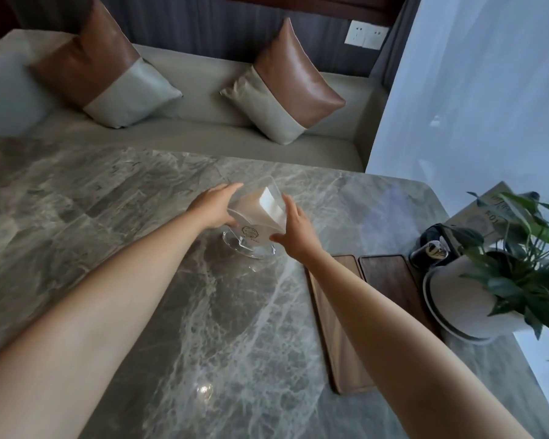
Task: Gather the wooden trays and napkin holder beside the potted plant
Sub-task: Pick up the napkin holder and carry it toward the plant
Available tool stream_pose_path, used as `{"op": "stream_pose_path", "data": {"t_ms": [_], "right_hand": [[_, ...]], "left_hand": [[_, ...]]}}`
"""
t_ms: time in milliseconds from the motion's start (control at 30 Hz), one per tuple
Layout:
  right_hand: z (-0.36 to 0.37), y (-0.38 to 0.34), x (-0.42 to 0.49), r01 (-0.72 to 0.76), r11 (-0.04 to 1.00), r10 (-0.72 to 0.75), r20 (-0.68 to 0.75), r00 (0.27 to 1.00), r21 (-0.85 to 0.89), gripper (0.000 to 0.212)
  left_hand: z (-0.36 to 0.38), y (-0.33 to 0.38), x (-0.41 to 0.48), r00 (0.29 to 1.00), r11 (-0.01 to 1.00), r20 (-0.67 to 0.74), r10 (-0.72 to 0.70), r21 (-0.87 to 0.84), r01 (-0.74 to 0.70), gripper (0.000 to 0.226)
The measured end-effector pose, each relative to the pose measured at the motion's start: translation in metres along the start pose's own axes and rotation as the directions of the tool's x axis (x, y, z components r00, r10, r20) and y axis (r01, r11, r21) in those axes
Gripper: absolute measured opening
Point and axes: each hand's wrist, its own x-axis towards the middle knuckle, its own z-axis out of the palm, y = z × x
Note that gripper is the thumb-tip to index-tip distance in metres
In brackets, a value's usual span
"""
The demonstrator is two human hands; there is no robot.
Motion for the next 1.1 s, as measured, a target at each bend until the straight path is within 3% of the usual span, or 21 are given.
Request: {"op": "stream_pose_path", "data": {"t_ms": [133, 400, 833, 1100], "right_hand": [[0.007, 0.002, -0.007, -0.012, 1.0, 0.013, -0.042, 0.999, 0.025, 0.07], [0.01, 0.008, -0.051, -0.01, 1.0, 0.01, -0.01, 1.0, 0.02, 0.069], [0.007, 0.02, -0.172, -0.038, 0.999, 0.04, 0.042, 0.998, -0.029, 0.07], [-0.025, 0.038, -0.237, -0.049, 0.994, 0.048, -0.015, 0.999, -0.101, 0.074]], "left_hand": [[0.004, -0.001, -0.004, 0.998, 1.0, -0.054, -0.024, -0.011, 0.023, 0.081], [0.02, 0.002, -0.051, 0.995, 0.992, -0.084, -0.053, -0.123, 0.042, 0.074], [0.048, 0.021, -0.156, 0.999, 0.99, 0.022, 0.029, -0.135, -0.026, 0.07], [0.046, 0.065, -0.197, 0.983, 0.967, 0.045, 0.177, -0.192, -0.166, 0.066]]}}
